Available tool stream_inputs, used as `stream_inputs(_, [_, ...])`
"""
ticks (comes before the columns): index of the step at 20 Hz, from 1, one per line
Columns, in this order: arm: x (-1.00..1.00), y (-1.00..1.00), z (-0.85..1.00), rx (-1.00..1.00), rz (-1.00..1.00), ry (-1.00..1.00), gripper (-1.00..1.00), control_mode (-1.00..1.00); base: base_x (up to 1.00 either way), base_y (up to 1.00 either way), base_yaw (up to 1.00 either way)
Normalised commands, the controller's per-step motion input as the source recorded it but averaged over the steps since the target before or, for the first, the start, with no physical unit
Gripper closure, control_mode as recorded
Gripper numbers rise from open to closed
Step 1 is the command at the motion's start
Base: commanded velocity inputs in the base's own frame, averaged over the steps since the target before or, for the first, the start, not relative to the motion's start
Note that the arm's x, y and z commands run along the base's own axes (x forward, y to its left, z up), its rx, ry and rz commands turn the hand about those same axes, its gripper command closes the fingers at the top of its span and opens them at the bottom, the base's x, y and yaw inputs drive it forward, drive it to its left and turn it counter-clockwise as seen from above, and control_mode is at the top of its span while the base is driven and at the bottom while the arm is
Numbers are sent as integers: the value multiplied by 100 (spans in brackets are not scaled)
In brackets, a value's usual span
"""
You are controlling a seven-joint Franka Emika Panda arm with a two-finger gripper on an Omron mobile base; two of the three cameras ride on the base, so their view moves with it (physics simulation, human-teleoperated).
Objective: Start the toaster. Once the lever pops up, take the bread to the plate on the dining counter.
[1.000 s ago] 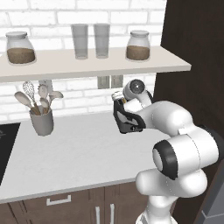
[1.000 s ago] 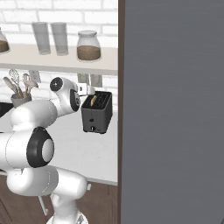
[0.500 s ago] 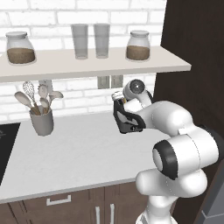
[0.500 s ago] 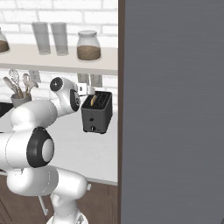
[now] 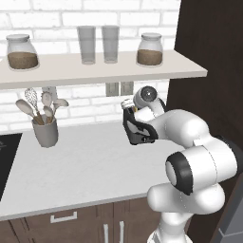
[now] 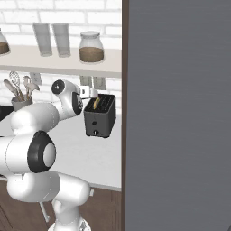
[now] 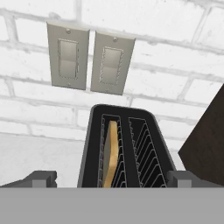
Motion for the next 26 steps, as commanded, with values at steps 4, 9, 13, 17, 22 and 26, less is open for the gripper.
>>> stream_inputs(4, [0,0,0,0,0,0,-100,-100,0,0,0])
stream_inputs(9, [0,0,0,0,0,0,-100,-100,0,0,0])
stream_inputs(13, [0,0,0,-2,0,0,-100,-100,0,0,0])
stream_inputs(17, [0,0,0,0,0,0,-100,-100,0,0,0])
stream_inputs(22, [-4,-3,-8,0,0,0,-100,-100,0,0,0])
stream_inputs(26, [-6,-4,-9,0,0,8,-100,-100,0,0,0])
